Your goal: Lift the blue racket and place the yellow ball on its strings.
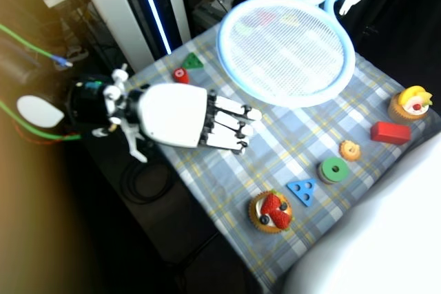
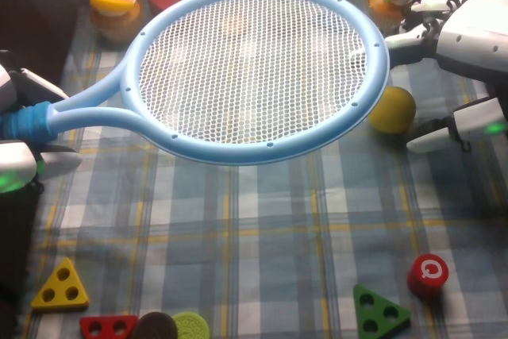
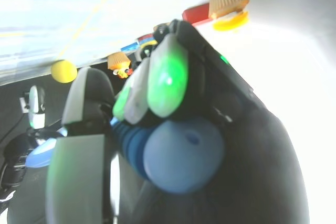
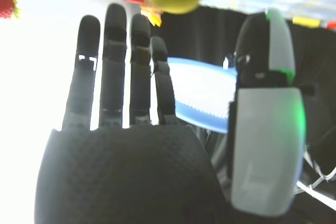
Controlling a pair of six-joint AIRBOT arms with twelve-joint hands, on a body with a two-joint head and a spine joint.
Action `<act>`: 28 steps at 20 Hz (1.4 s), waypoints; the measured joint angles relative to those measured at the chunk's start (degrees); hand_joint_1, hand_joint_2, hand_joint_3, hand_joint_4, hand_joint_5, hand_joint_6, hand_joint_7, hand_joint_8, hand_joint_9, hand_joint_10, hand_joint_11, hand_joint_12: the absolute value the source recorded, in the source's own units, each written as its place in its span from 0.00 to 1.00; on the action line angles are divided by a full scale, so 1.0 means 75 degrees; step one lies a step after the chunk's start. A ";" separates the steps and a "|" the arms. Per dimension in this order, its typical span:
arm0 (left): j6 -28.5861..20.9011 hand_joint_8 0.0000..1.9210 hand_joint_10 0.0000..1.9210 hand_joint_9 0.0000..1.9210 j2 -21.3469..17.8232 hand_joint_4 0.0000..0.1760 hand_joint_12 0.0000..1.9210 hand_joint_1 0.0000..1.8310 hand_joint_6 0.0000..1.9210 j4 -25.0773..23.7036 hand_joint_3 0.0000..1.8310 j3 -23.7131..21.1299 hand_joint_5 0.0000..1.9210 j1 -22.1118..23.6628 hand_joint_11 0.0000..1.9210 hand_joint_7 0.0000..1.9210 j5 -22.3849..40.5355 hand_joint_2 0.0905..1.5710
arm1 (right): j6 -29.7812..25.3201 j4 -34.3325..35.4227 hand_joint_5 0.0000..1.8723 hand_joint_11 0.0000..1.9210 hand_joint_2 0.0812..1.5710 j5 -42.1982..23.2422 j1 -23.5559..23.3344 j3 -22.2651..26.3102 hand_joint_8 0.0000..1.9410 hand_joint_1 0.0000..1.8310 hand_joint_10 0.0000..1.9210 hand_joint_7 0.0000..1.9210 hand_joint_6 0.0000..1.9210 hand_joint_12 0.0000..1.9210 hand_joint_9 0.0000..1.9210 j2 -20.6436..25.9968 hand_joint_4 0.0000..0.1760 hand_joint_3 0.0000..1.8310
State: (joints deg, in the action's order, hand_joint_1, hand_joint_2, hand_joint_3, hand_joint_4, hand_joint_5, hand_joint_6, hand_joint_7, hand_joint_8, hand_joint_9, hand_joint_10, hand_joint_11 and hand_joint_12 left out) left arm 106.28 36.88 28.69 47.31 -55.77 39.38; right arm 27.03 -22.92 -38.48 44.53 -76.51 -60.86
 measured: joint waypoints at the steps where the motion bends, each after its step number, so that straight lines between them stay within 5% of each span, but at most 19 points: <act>1: -0.0003 1.00 1.00 0.85 0.0009 1.00 1.00 0.65 1.00 -0.0017 0.01 0.0000 0.54 0.0000 0.86 0.76 -0.0012 0.85 | -0.0003 -0.0047 0.31 0.10 0.57 0.0140 0.0000 -0.0023 0.01 0.55 0.02 0.44 0.00 0.58 0.43 -0.0035 0.00 0.00; 4: -0.0009 1.00 1.00 0.87 0.0015 1.00 1.00 0.72 1.00 -0.0090 0.00 0.0000 0.54 0.0003 0.87 0.77 -0.0044 0.87 | -0.0006 -0.0102 0.42 0.19 0.60 0.0259 -0.0067 -0.0105 0.03 0.61 0.07 0.53 0.01 0.64 0.52 -0.0152 0.00 0.00; 5: -0.0006 1.00 1.00 0.88 0.0017 0.99 1.00 0.78 1.00 -0.0087 0.00 0.0000 0.56 0.0003 0.80 0.77 -0.0055 0.85 | 0.0000 -0.0102 0.46 0.26 0.60 0.0268 -0.0111 -0.0125 0.04 0.63 0.18 0.56 0.01 0.66 0.53 -0.0181 0.00 0.00; 6: -0.0009 1.00 1.00 0.88 0.0017 0.99 1.00 0.80 1.00 -0.0085 0.00 0.0000 0.56 0.0003 0.76 0.77 -0.0076 0.86 | -0.0003 -0.0090 0.48 0.29 0.64 0.0224 -0.0122 -0.0152 0.36 0.72 0.30 0.56 0.01 0.68 0.50 -0.0219 0.00 0.00; 8: -0.0003 1.00 1.00 0.90 0.0020 0.99 1.00 0.79 1.00 -0.0099 0.00 0.0003 0.59 0.0047 0.80 0.79 -0.0143 0.86 | -0.0026 -0.0096 0.49 0.29 0.67 0.0221 -0.0175 -0.0181 0.50 0.74 0.41 0.52 0.00 0.69 0.45 -0.0286 0.00 0.00; 9: -0.0006 1.00 1.00 0.90 0.0023 0.99 1.00 0.80 1.00 -0.0114 0.00 0.0003 0.58 0.0050 0.85 0.80 -0.0154 0.85 | -0.0032 -0.0102 0.50 0.32 0.67 0.0224 -0.0189 -0.0181 0.49 0.74 0.42 0.53 0.00 0.69 0.46 -0.0291 0.00 0.00; 10: -0.0006 1.00 1.00 0.90 0.0023 0.99 1.00 0.80 1.00 -0.0149 0.00 0.0003 0.57 0.0076 0.89 0.80 -0.0166 0.85 | -0.0029 -0.0099 0.46 0.37 0.68 0.0221 -0.0192 -0.0184 0.47 0.69 0.39 0.57 0.44 0.65 0.48 -0.0318 0.00 0.02; 11: -0.0006 1.00 1.00 0.90 0.0038 0.99 1.00 0.82 1.00 -0.0163 0.00 0.0003 0.58 0.0090 0.85 0.80 -0.0154 0.85 | -0.0032 -0.0099 0.44 0.39 0.69 0.0210 -0.0192 -0.0198 0.46 0.68 0.35 0.57 0.56 0.64 0.51 -0.0326 0.00 0.01; 12: -0.0006 1.00 1.00 0.91 0.0055 0.99 0.99 0.87 1.00 -0.0163 0.00 0.0003 0.57 0.0105 0.76 0.79 -0.0154 0.84 | -0.0029 -0.0102 0.45 0.39 0.70 0.0216 -0.0198 -0.0213 0.45 0.68 0.34 0.57 0.58 0.64 0.52 -0.0326 0.00 0.00; 16: -0.0006 1.00 1.00 0.90 0.0070 1.00 0.94 0.91 1.00 -0.0160 0.00 0.0003 0.55 0.0105 0.74 0.77 -0.0163 0.80 | -0.0029 -0.0090 0.54 0.40 0.66 0.0239 -0.0201 -0.0213 0.39 0.68 0.40 0.59 0.50 0.69 0.54 -0.0326 0.09 0.00; 18: -0.0006 1.00 1.00 0.90 0.0070 1.00 0.99 0.86 1.00 -0.0163 0.00 0.0003 0.54 0.0105 0.79 0.78 -0.0169 0.84 | -0.0029 -0.0087 0.55 0.43 0.65 0.0242 -0.0201 -0.0210 0.38 0.68 0.45 0.61 0.46 0.69 0.55 -0.0326 0.00 0.00; 20: -0.0006 1.00 1.00 0.90 0.0070 1.00 1.00 0.81 1.00 -0.0160 0.01 0.0003 0.55 0.0105 0.83 0.79 -0.0163 0.86 | -0.0026 -0.0052 0.54 0.42 0.66 0.0254 -0.0201 -0.0175 0.37 0.68 0.42 0.60 0.51 0.66 0.53 -0.0280 0.05 0.00; 21: -0.0006 1.00 1.00 0.89 0.0070 0.94 1.00 0.85 1.00 -0.0160 0.00 0.0003 0.50 0.0105 0.76 0.75 -0.0166 0.83 | -0.0029 -0.0032 0.52 0.41 0.66 0.0242 -0.0198 -0.0169 0.35 0.74 0.53 0.59 0.54 0.66 0.51 -0.0256 0.00 0.00; 22: -0.0006 1.00 1.00 0.89 0.0070 0.99 1.00 0.84 1.00 -0.0154 0.00 0.0003 0.51 0.0102 0.77 0.76 -0.0166 0.84 | -0.0029 0.0000 0.51 0.39 0.67 0.0245 -0.0198 -0.0140 0.38 0.75 0.57 0.57 0.55 0.70 0.50 -0.0213 0.00 0.00; 26: -0.0006 1.00 1.00 0.89 0.0070 1.00 0.95 0.87 1.00 -0.0137 0.00 0.0003 0.50 0.0102 0.69 0.74 -0.0163 0.82 | -0.0017 0.0338 0.52 0.35 0.68 0.0009 -0.0198 -0.0050 0.43 0.75 0.60 0.54 0.53 0.75 0.48 0.0029 0.00 0.00; 28: -0.0009 1.00 1.00 0.88 0.0070 1.00 1.00 0.84 1.00 -0.0108 0.00 0.0003 0.54 0.0073 0.79 0.76 -0.0160 0.84 | -0.0020 0.0498 0.49 0.34 0.68 -0.0274 -0.0198 0.0099 0.43 0.75 0.59 0.54 0.59 0.70 0.49 0.0166 0.00 0.00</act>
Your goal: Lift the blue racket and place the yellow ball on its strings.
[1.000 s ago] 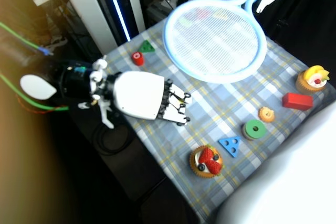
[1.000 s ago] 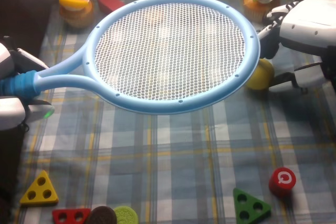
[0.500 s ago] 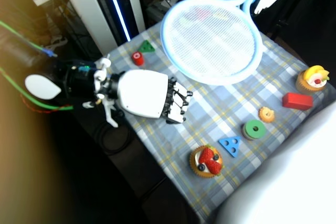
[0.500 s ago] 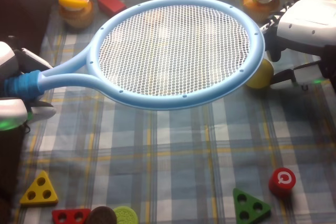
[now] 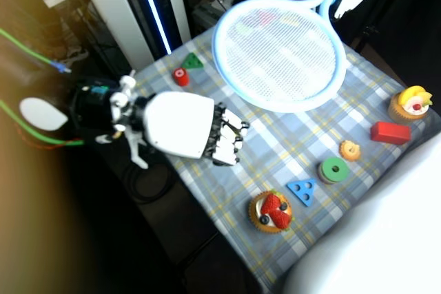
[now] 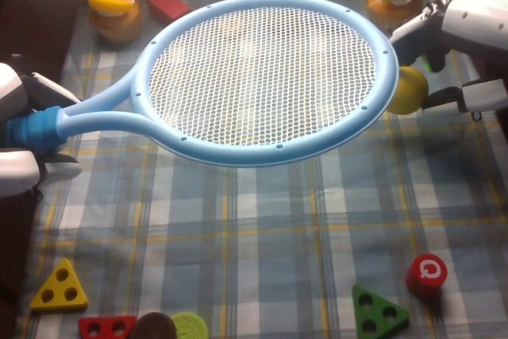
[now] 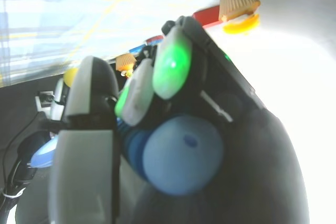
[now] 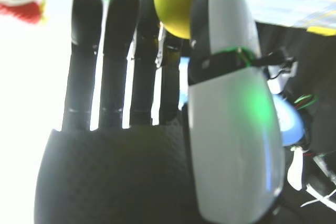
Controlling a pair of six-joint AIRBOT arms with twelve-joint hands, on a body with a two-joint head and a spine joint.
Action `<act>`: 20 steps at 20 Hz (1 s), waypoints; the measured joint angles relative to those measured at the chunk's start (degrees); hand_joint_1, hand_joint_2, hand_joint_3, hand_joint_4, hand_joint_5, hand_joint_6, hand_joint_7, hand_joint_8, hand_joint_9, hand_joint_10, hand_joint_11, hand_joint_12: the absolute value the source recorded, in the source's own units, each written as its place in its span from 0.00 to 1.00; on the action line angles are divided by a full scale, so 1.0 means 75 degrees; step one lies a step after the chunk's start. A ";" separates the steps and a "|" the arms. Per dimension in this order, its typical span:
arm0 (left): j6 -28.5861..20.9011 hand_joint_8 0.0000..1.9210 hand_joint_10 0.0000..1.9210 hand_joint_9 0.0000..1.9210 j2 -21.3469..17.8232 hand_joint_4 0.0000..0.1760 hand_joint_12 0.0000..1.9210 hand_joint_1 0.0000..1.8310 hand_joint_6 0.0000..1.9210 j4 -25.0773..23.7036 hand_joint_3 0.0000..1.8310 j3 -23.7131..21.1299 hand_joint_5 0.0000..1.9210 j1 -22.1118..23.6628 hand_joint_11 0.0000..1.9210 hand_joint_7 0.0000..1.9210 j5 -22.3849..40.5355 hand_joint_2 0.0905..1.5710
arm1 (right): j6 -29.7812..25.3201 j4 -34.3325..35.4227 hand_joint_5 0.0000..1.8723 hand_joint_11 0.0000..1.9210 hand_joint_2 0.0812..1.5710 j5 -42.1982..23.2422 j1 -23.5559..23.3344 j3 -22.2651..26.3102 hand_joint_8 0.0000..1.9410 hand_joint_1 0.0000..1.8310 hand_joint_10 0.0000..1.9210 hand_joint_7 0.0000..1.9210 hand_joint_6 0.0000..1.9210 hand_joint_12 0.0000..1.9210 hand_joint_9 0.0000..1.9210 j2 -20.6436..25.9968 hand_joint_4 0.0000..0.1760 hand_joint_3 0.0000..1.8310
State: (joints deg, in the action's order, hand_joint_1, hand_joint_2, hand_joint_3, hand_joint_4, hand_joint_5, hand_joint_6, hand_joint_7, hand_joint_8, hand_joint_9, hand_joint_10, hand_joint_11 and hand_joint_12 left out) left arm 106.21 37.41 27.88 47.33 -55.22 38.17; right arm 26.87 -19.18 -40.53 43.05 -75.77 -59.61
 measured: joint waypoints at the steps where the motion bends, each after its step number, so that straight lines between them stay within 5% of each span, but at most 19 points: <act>1: 0.0003 1.00 1.00 0.88 0.0000 1.00 1.00 0.84 1.00 0.0003 0.00 0.0000 0.55 -0.0012 0.80 0.76 -0.0006 0.84 | 0.0000 0.0038 0.47 0.34 0.69 -0.0227 0.0000 0.0093 0.41 0.75 0.58 0.55 0.62 0.68 0.49 0.0096 0.00 0.00; 2: 0.0003 1.00 1.00 0.88 0.0000 1.00 1.00 0.84 1.00 0.0006 0.00 0.0000 0.56 -0.0026 0.79 0.77 -0.0006 0.84 | 0.0006 0.0114 0.46 0.34 0.69 -0.0379 0.0000 0.0152 0.42 0.75 0.59 0.55 0.62 0.69 0.48 0.0163 0.00 0.00; 3: 0.0000 1.00 1.00 0.89 0.0000 1.00 1.00 0.78 1.00 0.0020 0.01 0.0009 0.57 -0.0026 0.84 0.80 -0.0026 0.87 | 0.0050 0.0277 0.48 0.34 0.69 -0.0562 0.0000 0.0239 0.45 0.69 0.50 0.55 0.58 0.68 0.46 0.0256 0.00 0.00; 6: 0.0015 1.00 1.00 0.88 0.0000 0.99 1.00 0.78 1.00 0.0052 0.00 0.0067 0.56 -0.0035 0.89 0.79 -0.0067 0.85 | 0.0420 0.0478 0.46 0.31 0.71 -0.1131 0.0000 0.0545 0.56 0.74 0.66 0.49 0.60 0.70 0.43 0.0781 0.00 0.00; 7: 0.0012 1.00 1.00 0.88 0.0000 1.00 1.00 0.76 1.00 0.0102 0.00 0.0070 0.56 -0.0041 0.86 0.79 -0.0064 0.86 | 0.0510 0.0557 0.49 0.30 0.70 -0.1326 0.0000 0.0583 0.55 0.68 0.60 0.51 0.54 0.75 0.41 0.0950 0.00 0.00; 8: 0.0012 1.00 1.00 0.87 0.0000 1.00 1.00 0.77 1.00 0.0090 0.00 0.0070 0.54 -0.0041 0.81 0.77 -0.0085 0.86 | 0.0562 0.0580 0.48 0.29 0.70 -0.1402 0.0000 0.0589 0.52 0.74 0.65 0.52 0.55 0.77 0.44 0.1014 0.00 0.00; 10: 0.0032 1.00 1.00 0.88 0.0000 1.00 1.00 0.77 1.00 0.0070 0.00 0.0070 0.55 -0.0041 0.84 0.78 -0.0154 0.86 | 0.0664 0.0583 0.50 0.38 0.69 -0.1492 -0.0102 0.0629 0.52 0.68 0.60 0.55 0.51 0.82 0.47 0.1072 0.00 0.00; 12: 0.0152 1.00 1.00 0.88 0.0000 1.00 1.00 0.86 1.00 0.0076 0.00 0.0070 0.56 0.0012 0.85 0.78 -0.0256 0.81 | 0.0691 0.0224 0.45 0.40 0.68 -0.1545 -0.0548 0.0653 0.42 0.75 0.56 0.56 0.61 0.67 0.52 0.1017 0.00 0.00; 14: 0.0353 1.00 1.00 0.89 0.0003 1.00 1.00 0.85 1.00 0.0076 0.00 0.0070 0.57 0.0149 0.85 0.78 -0.0312 0.82 | 0.0685 -0.0140 0.47 0.47 0.67 -0.1641 -0.0892 0.0685 0.38 0.76 0.52 0.57 0.59 0.60 0.54 0.0915 0.00 0.00; 16: 0.0481 1.00 1.00 0.90 0.0064 1.00 1.00 0.87 1.00 0.0052 0.00 0.0111 0.56 0.0262 0.76 0.77 -0.0347 0.80 | 0.0530 -0.0813 0.49 0.44 0.66 -0.1588 -0.1145 0.0708 0.32 0.76 0.50 0.61 0.55 0.59 0.55 0.0778 0.00 0.00; 17: 0.0487 1.00 1.00 0.89 0.0096 1.00 1.00 0.90 1.00 0.0006 0.00 0.0111 0.56 0.0289 0.72 0.76 -0.0353 0.79 | 0.0367 -0.1201 0.53 0.35 0.65 -0.1518 -0.1244 0.0720 0.29 0.70 0.37 0.65 0.50 0.64 0.52 0.0708 0.00 0.00; 18: 0.0490 1.00 1.00 0.89 0.0128 1.00 1.00 0.90 1.00 -0.0061 0.00 0.0111 0.54 0.0309 0.70 0.76 -0.0358 0.80 | 0.0204 -0.1515 0.56 0.38 0.64 -0.1431 -0.1314 0.0740 0.29 0.69 0.30 0.65 0.45 0.62 0.57 0.0659 0.00 0.00; 19: 0.0490 1.00 1.00 0.88 0.0140 1.00 1.00 0.90 1.00 -0.0073 0.00 0.0111 0.54 0.0341 0.73 0.75 -0.0388 0.80 | 0.0047 -0.1865 0.54 0.40 0.64 -0.1335 -0.1405 0.0740 0.27 0.75 0.43 0.64 0.49 0.58 0.57 0.0629 0.00 0.00; 20: 0.0495 1.00 1.00 0.87 0.0143 1.00 1.00 0.91 1.00 -0.0076 0.00 0.0111 0.52 0.0367 0.70 0.73 -0.0399 0.79 | -0.0020 -0.2066 0.55 0.41 0.65 -0.1271 -0.1469 0.0743 0.25 0.70 0.34 0.65 0.49 0.60 0.58 0.0621 0.00 0.00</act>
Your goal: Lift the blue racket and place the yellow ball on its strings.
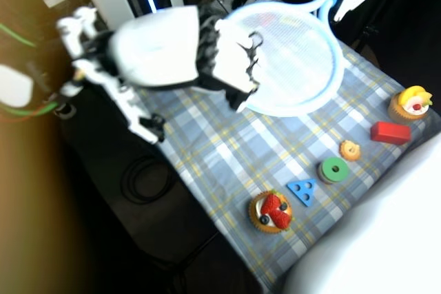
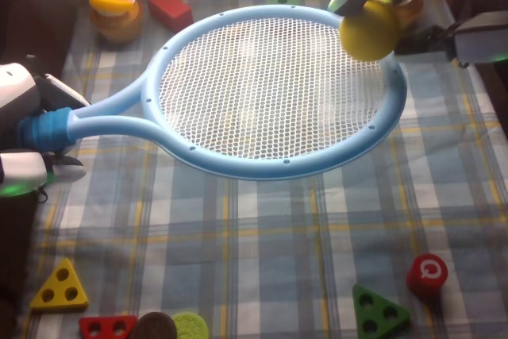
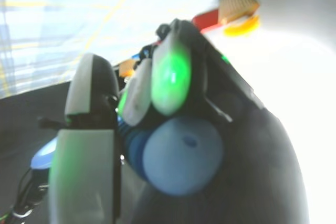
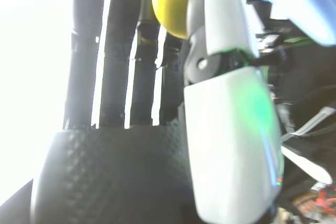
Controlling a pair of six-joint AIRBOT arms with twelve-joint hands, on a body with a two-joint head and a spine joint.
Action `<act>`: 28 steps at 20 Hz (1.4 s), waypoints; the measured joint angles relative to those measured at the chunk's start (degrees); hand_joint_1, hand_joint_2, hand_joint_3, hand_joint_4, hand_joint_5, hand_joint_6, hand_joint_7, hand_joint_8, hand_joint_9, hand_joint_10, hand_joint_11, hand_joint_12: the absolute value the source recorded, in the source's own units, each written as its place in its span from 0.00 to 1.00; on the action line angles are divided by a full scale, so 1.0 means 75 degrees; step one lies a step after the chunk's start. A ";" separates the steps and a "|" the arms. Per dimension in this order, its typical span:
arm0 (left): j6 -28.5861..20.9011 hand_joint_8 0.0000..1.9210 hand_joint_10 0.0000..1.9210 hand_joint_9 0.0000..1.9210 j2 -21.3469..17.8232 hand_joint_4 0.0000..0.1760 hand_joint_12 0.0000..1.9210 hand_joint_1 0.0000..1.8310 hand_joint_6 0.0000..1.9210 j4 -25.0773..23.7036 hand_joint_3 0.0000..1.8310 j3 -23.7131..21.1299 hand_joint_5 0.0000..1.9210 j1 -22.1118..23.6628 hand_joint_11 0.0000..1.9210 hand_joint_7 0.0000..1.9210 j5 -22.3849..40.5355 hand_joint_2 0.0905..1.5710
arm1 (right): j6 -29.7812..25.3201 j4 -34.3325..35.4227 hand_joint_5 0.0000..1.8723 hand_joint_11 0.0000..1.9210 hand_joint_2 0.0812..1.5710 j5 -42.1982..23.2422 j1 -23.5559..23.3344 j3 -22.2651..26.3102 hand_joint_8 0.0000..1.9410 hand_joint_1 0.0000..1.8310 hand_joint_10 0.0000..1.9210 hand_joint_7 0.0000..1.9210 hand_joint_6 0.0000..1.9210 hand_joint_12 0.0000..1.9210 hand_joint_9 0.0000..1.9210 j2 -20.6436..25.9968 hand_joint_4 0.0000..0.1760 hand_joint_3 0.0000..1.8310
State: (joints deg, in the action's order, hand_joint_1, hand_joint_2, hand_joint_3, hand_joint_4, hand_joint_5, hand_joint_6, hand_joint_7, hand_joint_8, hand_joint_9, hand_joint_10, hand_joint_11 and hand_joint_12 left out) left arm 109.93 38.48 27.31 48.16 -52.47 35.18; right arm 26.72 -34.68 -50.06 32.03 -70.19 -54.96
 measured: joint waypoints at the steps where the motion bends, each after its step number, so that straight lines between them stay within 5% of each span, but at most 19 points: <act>1: 0.0000 1.00 1.00 0.89 0.0000 1.00 1.00 0.91 1.00 -0.0003 0.00 0.0000 0.53 0.0032 0.70 0.76 0.0012 0.78 | 0.0003 -0.0102 0.53 0.43 0.65 0.0102 -0.0029 0.0015 0.23 0.69 0.31 0.67 0.51 0.64 0.59 0.0000 0.00 0.00; 3: 0.0050 1.00 1.00 0.89 0.0000 1.00 1.00 0.91 1.00 -0.0114 0.00 -0.0003 0.56 0.0061 0.77 0.78 0.0032 0.77 | 0.0003 -0.0335 0.57 0.46 0.66 0.0321 -0.0105 0.0015 0.63 0.64 0.75 0.49 0.45 0.90 0.49 0.0000 0.00 0.00; 4: 0.0050 1.00 1.00 0.88 0.0003 1.00 1.00 0.93 1.00 -0.0149 0.00 -0.0003 0.54 0.0070 0.71 0.75 0.0026 0.76 | 0.0003 -0.0347 0.52 0.32 0.70 0.0370 -0.0105 0.0032 0.63 0.66 0.68 0.48 0.46 0.84 0.39 0.0000 0.00 0.00; 5: 0.0055 1.00 1.00 0.87 0.0003 1.00 1.00 0.94 1.00 -0.0157 0.00 -0.0003 0.50 0.0093 0.72 0.73 0.0012 0.75 | 0.0003 -0.0361 0.41 0.20 0.64 0.0382 -0.0105 0.0044 0.32 0.63 0.40 0.40 0.27 0.62 0.33 0.0000 0.00 0.00; 6: 0.0061 1.00 1.00 0.87 0.0003 1.00 1.00 0.94 1.00 -0.0163 0.00 -0.0003 0.49 0.0093 0.73 0.72 0.0020 0.75 | 0.0006 -0.0385 0.40 0.15 0.63 0.0393 -0.0105 0.0070 0.14 0.62 0.21 0.40 0.12 0.52 0.33 0.0000 0.00 0.00; 7: 0.0058 1.00 1.00 0.88 0.0015 1.00 0.98 0.94 1.00 -0.0163 0.00 -0.0003 0.51 0.0093 0.66 0.74 0.0023 0.76 | 0.0003 -0.0388 0.36 0.08 0.63 0.0391 -0.0105 0.0085 0.04 0.61 0.08 0.34 0.04 0.50 0.28 0.0000 0.00 0.00; 8: 0.0055 1.00 1.00 0.88 0.0035 1.00 1.00 0.93 1.00 -0.0152 0.00 0.0000 0.50 0.0093 0.73 0.74 0.0029 0.76 | -0.0009 -0.0396 0.32 0.02 0.63 0.0388 -0.0105 0.0093 0.01 0.64 0.03 0.28 0.01 0.51 0.23 0.0000 0.00 0.00; 9: 0.0052 1.00 1.00 0.89 0.0041 1.00 0.99 0.93 1.00 -0.0178 0.00 0.0000 0.49 0.0093 0.71 0.75 0.0017 0.76 | -0.0064 -0.0452 0.25 0.00 0.65 0.0388 -0.0105 0.0093 0.00 0.67 0.00 0.22 0.00 0.52 0.19 0.0000 0.07 0.00; 12: 0.0090 1.00 1.00 0.87 0.0044 1.00 1.00 0.92 1.00 -0.0143 0.00 0.0003 0.46 0.0125 0.74 0.72 0.0015 0.76 | -0.0108 -0.0431 0.23 0.00 0.66 0.0391 -0.0105 0.0108 0.00 0.72 0.00 0.21 0.00 0.51 0.19 0.0032 0.00 0.00; 15: 0.0463 1.00 1.00 0.88 0.0152 1.00 1.00 0.88 1.00 -0.0038 0.00 0.0038 0.49 0.0201 0.75 0.75 0.0009 0.77 | -0.0143 -0.0321 0.21 0.00 0.69 0.0367 -0.0105 0.0125 0.00 0.73 0.00 0.20 0.00 0.47 0.17 0.0111 0.18 0.01; 18: 0.0851 1.00 1.00 0.89 0.0280 1.00 1.00 0.87 1.00 0.0082 0.00 0.0064 0.50 0.0227 0.79 0.76 -0.0061 0.76 | -0.0140 -0.0017 0.22 0.00 0.74 0.0221 -0.0105 0.0125 0.00 0.74 0.00 0.20 0.00 0.36 0.16 0.0175 0.03 0.01; 19: 0.0880 1.00 1.00 0.89 0.0321 1.00 1.00 0.86 1.00 0.0073 0.00 0.0090 0.51 0.0227 0.78 0.76 -0.0152 0.76 | -0.0140 0.0122 0.21 0.01 0.74 0.0146 -0.0105 0.0125 0.00 0.76 0.00 0.21 0.00 0.45 0.20 0.0175 0.21 0.00; 20: 0.0915 1.00 1.00 0.89 0.0350 1.00 1.00 0.87 1.00 0.0099 0.00 0.0111 0.50 0.0271 0.80 0.76 -0.0254 0.76 | -0.0134 0.0207 0.21 0.00 0.75 0.0070 -0.0105 0.0125 0.00 0.75 0.00 0.20 0.00 0.48 0.20 0.0175 0.27 0.00; 21: 0.0944 1.00 1.00 0.90 0.0367 0.99 0.93 0.89 1.00 0.0102 0.00 0.0134 0.51 0.0277 0.67 0.76 -0.0280 0.76 | -0.0105 0.0286 0.22 0.00 0.75 0.0026 -0.0105 0.0125 0.00 0.73 0.00 0.21 0.00 0.49 0.21 0.0175 0.39 0.00; 22: 0.1020 1.00 1.00 0.91 0.0367 0.99 0.97 0.88 1.00 0.0134 0.00 0.0140 0.51 0.0277 0.69 0.77 -0.0286 0.77 | -0.0073 0.0303 0.21 0.01 0.76 0.0017 -0.0105 0.0128 0.00 0.71 0.00 0.21 0.00 0.49 0.21 0.0175 0.38 0.01; 24: 0.1411 1.00 1.00 0.90 0.0382 0.98 0.88 0.88 1.00 0.0318 0.00 0.0140 0.52 0.0280 0.65 0.77 -0.0291 0.78 | -0.0026 0.0344 0.22 0.02 0.78 0.0017 -0.0105 0.0128 0.00 0.67 0.00 0.21 0.00 0.46 0.22 0.0175 0.37 0.01; 25: 0.1658 1.00 1.00 0.89 0.0420 0.89 0.89 0.87 1.00 0.0391 0.00 0.0143 0.50 0.0300 0.67 0.75 -0.0303 0.78 | -0.0012 0.0364 0.22 0.07 0.78 0.0015 -0.0105 0.0128 0.00 0.64 0.00 0.23 0.00 0.45 0.25 0.0175 0.43 0.00; 27: 0.1740 1.00 1.00 0.90 0.0487 0.92 1.00 0.82 1.00 0.0420 0.01 0.0149 0.53 0.0323 0.77 0.79 -0.0353 0.80 | 0.0003 0.0370 0.22 0.09 0.79 0.0015 -0.0105 0.0134 0.00 0.60 0.01 0.23 0.00 0.47 0.28 0.0175 0.48 0.00; 28: 0.1737 1.00 1.00 0.89 0.0516 0.92 1.00 0.81 1.00 0.0423 0.01 0.0163 0.53 0.0323 0.80 0.79 -0.0382 0.81 | 0.0003 0.0364 0.22 0.07 0.80 0.0012 -0.0105 0.0134 0.00 0.60 0.00 0.24 0.00 0.47 0.28 0.0175 0.38 0.00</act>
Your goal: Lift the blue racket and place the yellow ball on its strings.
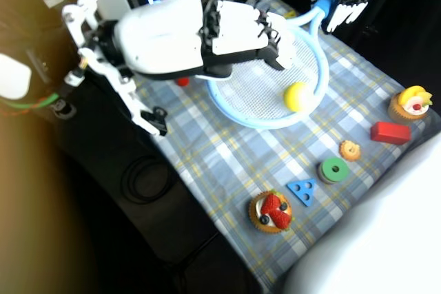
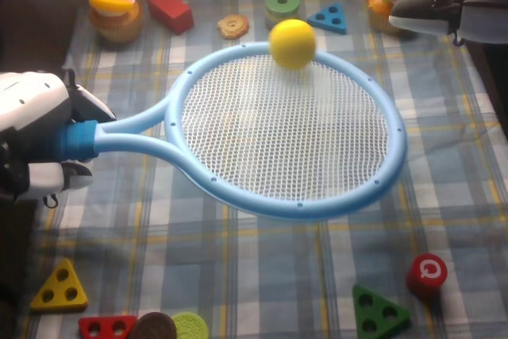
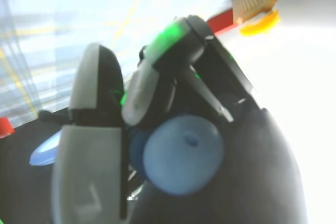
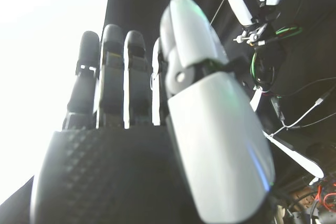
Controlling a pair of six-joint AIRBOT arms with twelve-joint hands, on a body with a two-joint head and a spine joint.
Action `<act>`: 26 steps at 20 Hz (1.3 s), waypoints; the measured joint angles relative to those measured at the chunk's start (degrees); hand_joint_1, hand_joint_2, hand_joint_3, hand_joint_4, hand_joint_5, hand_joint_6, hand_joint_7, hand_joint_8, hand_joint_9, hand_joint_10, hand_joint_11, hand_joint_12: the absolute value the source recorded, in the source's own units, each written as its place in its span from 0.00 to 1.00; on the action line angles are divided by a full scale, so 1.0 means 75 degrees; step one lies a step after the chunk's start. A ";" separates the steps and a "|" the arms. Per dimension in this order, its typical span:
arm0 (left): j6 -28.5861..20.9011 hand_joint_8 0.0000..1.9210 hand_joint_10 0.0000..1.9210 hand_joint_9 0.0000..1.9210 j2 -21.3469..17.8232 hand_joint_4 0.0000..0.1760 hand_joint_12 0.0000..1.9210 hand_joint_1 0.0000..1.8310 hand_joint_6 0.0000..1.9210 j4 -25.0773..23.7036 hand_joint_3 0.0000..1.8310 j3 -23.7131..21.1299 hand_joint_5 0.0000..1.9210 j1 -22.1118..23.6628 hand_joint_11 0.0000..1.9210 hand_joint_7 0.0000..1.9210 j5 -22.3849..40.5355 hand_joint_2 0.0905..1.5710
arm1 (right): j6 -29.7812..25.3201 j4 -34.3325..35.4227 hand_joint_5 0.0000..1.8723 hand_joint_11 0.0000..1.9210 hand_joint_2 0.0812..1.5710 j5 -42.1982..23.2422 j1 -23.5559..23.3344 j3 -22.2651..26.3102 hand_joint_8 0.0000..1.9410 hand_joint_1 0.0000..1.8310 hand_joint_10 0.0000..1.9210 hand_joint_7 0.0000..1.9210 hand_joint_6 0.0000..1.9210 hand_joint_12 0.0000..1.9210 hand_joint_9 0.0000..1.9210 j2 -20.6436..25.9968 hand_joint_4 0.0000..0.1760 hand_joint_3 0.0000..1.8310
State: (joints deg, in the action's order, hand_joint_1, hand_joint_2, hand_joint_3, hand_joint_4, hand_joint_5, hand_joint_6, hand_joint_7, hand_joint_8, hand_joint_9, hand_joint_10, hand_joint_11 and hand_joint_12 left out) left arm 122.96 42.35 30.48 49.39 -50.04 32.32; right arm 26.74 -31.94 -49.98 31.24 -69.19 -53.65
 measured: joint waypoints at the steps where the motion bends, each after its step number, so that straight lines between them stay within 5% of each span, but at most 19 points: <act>1: 0.0006 1.00 1.00 0.90 0.0009 0.89 0.93 0.86 1.00 0.0003 0.00 0.0017 0.56 0.0000 0.69 0.79 -0.0052 0.78 | 0.0003 0.0003 0.23 0.06 0.79 0.0003 0.0000 0.0000 0.00 0.60 0.00 0.24 0.00 0.47 0.27 0.0009 0.41 0.00; 3: 0.0009 1.00 1.00 0.89 0.0026 0.89 0.93 0.85 1.00 0.0020 0.00 0.0099 0.53 0.0000 0.63 0.77 -0.0093 0.79 | 0.0012 0.0055 0.23 0.08 0.78 0.0003 0.0000 0.0000 0.00 0.59 0.01 0.25 0.00 0.47 0.29 0.0032 0.46 0.00; 6: 0.0009 1.00 1.00 0.90 0.0122 0.97 0.95 0.85 1.00 0.0073 0.00 0.0210 0.57 0.0000 0.69 0.80 -0.0117 0.78 | 0.0015 0.0111 0.23 0.07 0.79 0.0000 0.0000 0.0000 0.00 0.57 0.00 0.26 0.00 0.51 0.30 0.0032 0.44 0.00; 7: 0.0012 1.00 1.00 0.89 0.0181 0.98 0.88 0.84 1.00 0.0122 0.00 0.0239 0.57 0.0000 0.65 0.79 -0.0181 0.79 | 0.0012 0.0105 0.24 0.03 0.79 0.0003 0.0000 0.0000 0.00 0.58 0.00 0.25 0.00 0.49 0.26 0.0032 0.30 0.00; 9: 0.0035 1.00 1.00 0.88 0.0274 0.97 0.87 0.85 1.00 0.0189 0.00 0.0315 0.56 0.0023 0.65 0.78 -0.0286 0.78 | 0.0015 0.0114 0.24 0.03 0.79 0.0000 0.0003 0.0000 0.00 0.58 0.00 0.25 0.00 0.47 0.25 0.0044 0.25 0.00; 11: 0.0076 1.00 1.00 0.83 0.0358 0.94 0.98 0.85 1.00 0.0265 0.00 0.0399 0.47 0.0041 0.64 0.69 -0.0338 0.79 | 0.0015 0.0117 0.24 0.05 0.79 -0.0020 0.0006 0.0000 0.00 0.58 0.00 0.25 0.00 0.43 0.25 0.0055 0.33 0.00; 12: 0.0184 1.00 1.00 0.86 0.0388 0.91 1.00 0.86 1.00 0.0361 0.00 0.0431 0.49 0.0073 0.69 0.72 -0.0391 0.78 | 0.0015 0.0119 0.24 0.05 0.79 -0.0020 0.0009 0.0000 0.00 0.57 0.00 0.26 0.00 0.47 0.27 0.0055 0.38 0.00; 13: 0.0361 1.00 1.00 0.85 0.0431 0.90 0.89 0.86 1.00 0.0455 0.00 0.0458 0.50 0.0093 0.61 0.73 -0.0402 0.80 | 0.0015 0.0119 0.24 0.05 0.79 -0.0017 0.0009 0.0000 0.00 0.56 0.00 0.26 0.00 0.47 0.27 0.0055 0.40 0.00; 14: 0.0697 1.00 1.00 0.81 0.0495 0.91 0.98 0.82 1.00 0.0635 0.00 0.0463 0.53 0.0152 0.61 0.71 -0.0437 0.79 | 0.0015 0.0131 0.24 0.04 0.79 -0.0035 0.0026 0.0000 0.00 0.56 0.00 0.26 0.00 0.49 0.27 0.0055 0.40 0.00; 15: 0.0752 1.00 1.00 0.78 0.0533 0.90 1.00 0.77 1.00 0.0659 0.00 0.0478 0.49 0.0163 0.73 0.69 -0.0475 0.79 | 0.0023 0.0175 0.25 0.04 0.79 -0.0047 0.0064 0.0000 0.00 0.56 0.00 0.26 0.00 0.49 0.27 0.0055 0.42 0.00; 17: 0.0755 1.00 1.00 0.76 0.0589 0.94 1.00 0.74 1.00 0.0717 0.00 0.0510 0.44 0.0178 0.78 0.67 -0.0562 0.80 | 0.0023 0.0163 0.25 0.03 0.79 -0.0032 0.0061 0.0000 0.00 0.57 0.00 0.26 0.00 0.49 0.26 0.0055 0.40 0.00; 18: 0.0752 1.00 1.00 0.68 0.0597 0.88 1.00 0.71 1.00 0.0764 0.00 0.0510 0.30 0.0184 0.72 0.59 -0.0586 0.80 | 0.0023 0.0175 0.25 0.01 0.79 -0.0038 0.0064 0.0000 0.00 0.58 0.00 0.26 0.00 0.50 0.25 0.0055 0.35 0.00; 19: 0.0746 1.00 1.00 0.63 0.0597 0.70 1.00 0.70 1.00 0.0790 0.00 0.0510 0.41 0.0184 0.67 0.54 -0.0595 0.75 | 0.0026 0.0175 0.25 0.03 0.79 -0.0041 0.0064 0.0000 0.00 0.59 0.00 0.25 0.00 0.48 0.25 0.0061 0.34 0.00; 20: 0.0746 1.00 1.00 0.63 0.0595 0.70 1.00 0.70 1.00 0.0801 0.00 0.0510 0.41 0.0184 0.67 0.54 -0.0586 0.75 | 0.0023 0.0172 0.25 0.03 0.79 -0.0038 0.0064 0.0000 0.00 0.59 0.00 0.25 0.00 0.48 0.25 0.0061 0.34 0.00; 21: 0.0746 1.00 1.00 0.49 0.0595 0.41 1.00 0.70 1.00 0.0819 0.00 0.0510 0.31 0.0184 0.54 0.36 -0.0586 0.71 | 0.0023 0.0172 0.24 0.05 0.80 -0.0041 0.0064 0.0000 0.00 0.58 0.00 0.25 0.00 0.45 0.26 0.0061 0.38 0.00; 23: 0.0743 1.00 1.00 0.39 0.0597 0.44 1.00 0.65 1.00 0.0868 0.00 0.0510 0.28 0.0184 0.43 0.29 -0.0592 0.71 | 0.0026 0.0195 0.24 0.04 0.80 -0.0047 0.0090 0.0000 0.00 0.58 0.00 0.25 0.00 0.44 0.25 0.0061 0.38 0.00; 24: 0.0737 1.00 1.00 0.24 0.0597 0.17 1.00 0.62 0.96 0.0906 0.00 0.0539 0.21 0.0184 0.23 0.20 -0.0589 0.69 | 0.0026 0.0216 0.25 0.06 0.79 -0.0035 0.0117 0.0000 0.00 0.58 0.01 0.26 0.00 0.45 0.27 0.0061 0.44 0.00; 25: 0.0740 0.92 0.97 0.18 0.0595 0.00 0.95 0.60 0.84 0.0968 0.00 0.0560 0.18 0.0181 0.17 0.14 -0.0571 0.68 | 0.0023 0.0198 0.25 0.06 0.79 -0.0026 0.0117 0.0000 0.00 0.57 0.00 0.27 0.00 0.47 0.27 0.0061 0.51 0.00; 26: 0.0743 0.92 0.97 0.18 0.0595 0.00 0.95 0.60 0.84 0.0994 0.00 0.0560 0.18 0.0175 0.17 0.14 -0.0527 0.68 | 0.0026 0.0216 0.25 0.06 0.79 -0.0032 0.0117 0.0000 0.00 0.57 0.00 0.27 0.00 0.47 0.27 0.0061 0.51 0.00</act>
State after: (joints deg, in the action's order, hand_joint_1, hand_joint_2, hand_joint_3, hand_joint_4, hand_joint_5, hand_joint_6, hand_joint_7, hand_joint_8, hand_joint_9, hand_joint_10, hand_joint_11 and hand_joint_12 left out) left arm 128.53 46.81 37.93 53.58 -48.73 28.36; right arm 26.94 -30.33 -50.22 32.12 -69.19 -53.19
